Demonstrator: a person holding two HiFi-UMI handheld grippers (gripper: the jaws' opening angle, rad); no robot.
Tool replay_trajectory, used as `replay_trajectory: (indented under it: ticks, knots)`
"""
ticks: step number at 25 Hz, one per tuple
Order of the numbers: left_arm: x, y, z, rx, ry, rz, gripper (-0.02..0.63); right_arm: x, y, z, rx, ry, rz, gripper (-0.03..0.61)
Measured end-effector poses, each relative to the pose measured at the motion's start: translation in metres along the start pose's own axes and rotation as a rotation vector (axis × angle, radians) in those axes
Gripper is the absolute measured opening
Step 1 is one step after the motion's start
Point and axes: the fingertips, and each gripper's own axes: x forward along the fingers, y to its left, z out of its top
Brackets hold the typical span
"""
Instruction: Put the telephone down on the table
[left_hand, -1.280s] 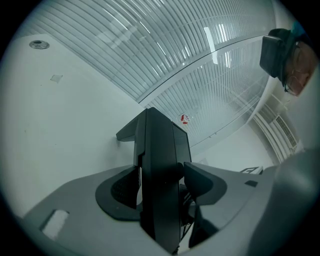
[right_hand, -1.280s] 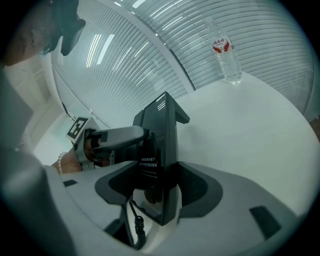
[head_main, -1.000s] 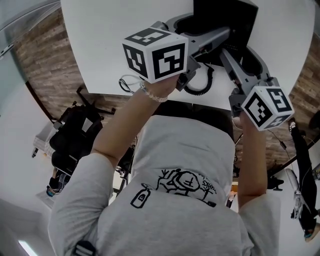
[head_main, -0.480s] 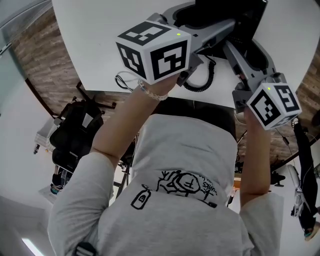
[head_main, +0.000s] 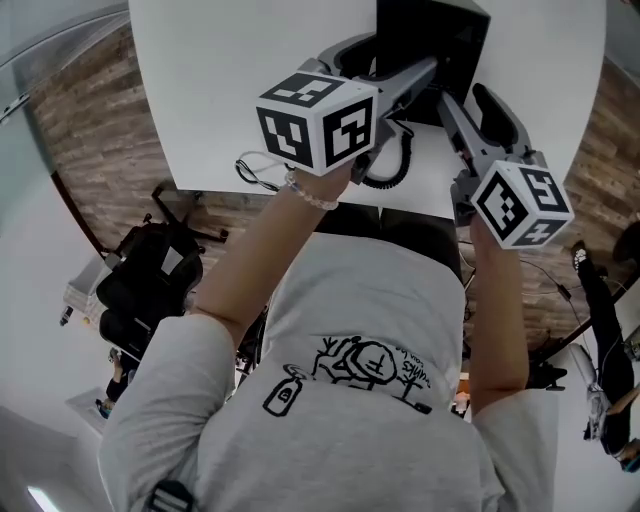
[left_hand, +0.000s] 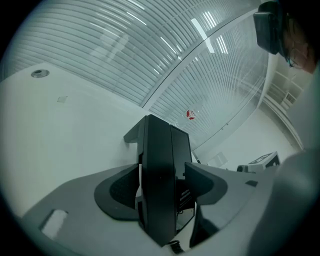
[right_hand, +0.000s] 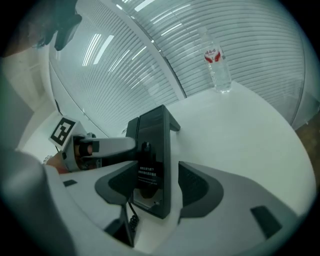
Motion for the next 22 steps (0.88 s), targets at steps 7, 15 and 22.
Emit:
replay_trajectory:
  ticks: [7,15,22]
  knots:
    - [-0.034,-0.025,0.016,0.015,-0.046,0.073,0.284,-0.06,0.006,0.043,-0.069,-0.069,-0.014,0.238]
    - [-0.092,-0.075,0.049,0.085,-0.126,0.041,0.284,-0.111,0.053,0.088,-0.233,-0.145,0.004,0.235]
    - [-0.127,-0.118,0.068,0.14,-0.169,-0.01,0.281,-0.143,0.082,0.114,-0.319,-0.207,0.008,0.212]
